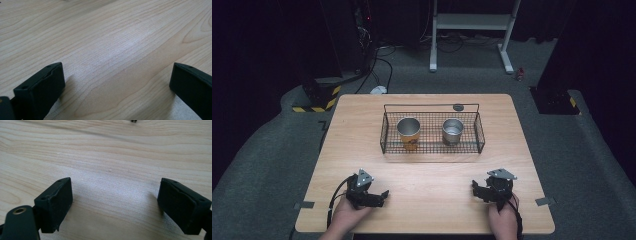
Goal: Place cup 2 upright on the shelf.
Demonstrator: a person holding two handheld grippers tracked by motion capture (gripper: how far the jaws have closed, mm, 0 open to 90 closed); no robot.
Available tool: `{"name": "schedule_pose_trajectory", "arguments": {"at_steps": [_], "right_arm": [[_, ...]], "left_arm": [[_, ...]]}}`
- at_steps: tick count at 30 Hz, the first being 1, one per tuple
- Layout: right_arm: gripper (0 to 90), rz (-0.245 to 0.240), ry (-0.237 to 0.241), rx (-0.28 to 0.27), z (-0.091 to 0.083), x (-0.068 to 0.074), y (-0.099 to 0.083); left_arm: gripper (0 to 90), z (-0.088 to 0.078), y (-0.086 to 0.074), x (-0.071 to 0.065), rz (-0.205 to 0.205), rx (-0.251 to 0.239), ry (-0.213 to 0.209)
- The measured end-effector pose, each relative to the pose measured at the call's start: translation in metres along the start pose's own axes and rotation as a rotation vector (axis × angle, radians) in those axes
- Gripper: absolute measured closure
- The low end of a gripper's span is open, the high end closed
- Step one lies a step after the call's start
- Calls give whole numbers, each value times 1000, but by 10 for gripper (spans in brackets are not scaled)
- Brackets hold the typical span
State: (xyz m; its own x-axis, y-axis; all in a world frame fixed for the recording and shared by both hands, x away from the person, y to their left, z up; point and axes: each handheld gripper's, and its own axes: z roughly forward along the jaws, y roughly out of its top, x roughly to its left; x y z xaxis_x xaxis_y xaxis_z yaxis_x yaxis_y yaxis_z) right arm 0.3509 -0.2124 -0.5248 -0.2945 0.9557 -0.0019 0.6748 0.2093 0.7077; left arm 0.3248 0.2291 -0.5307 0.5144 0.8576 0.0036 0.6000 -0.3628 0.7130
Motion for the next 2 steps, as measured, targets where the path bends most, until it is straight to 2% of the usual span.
{"name": "schedule_pose_trajectory", "arguments": {"at_steps": [2], "right_arm": [[130,-9,-4,2,0,1,0]], "left_arm": [[3,0,0,0,-2,0,-1]]}}
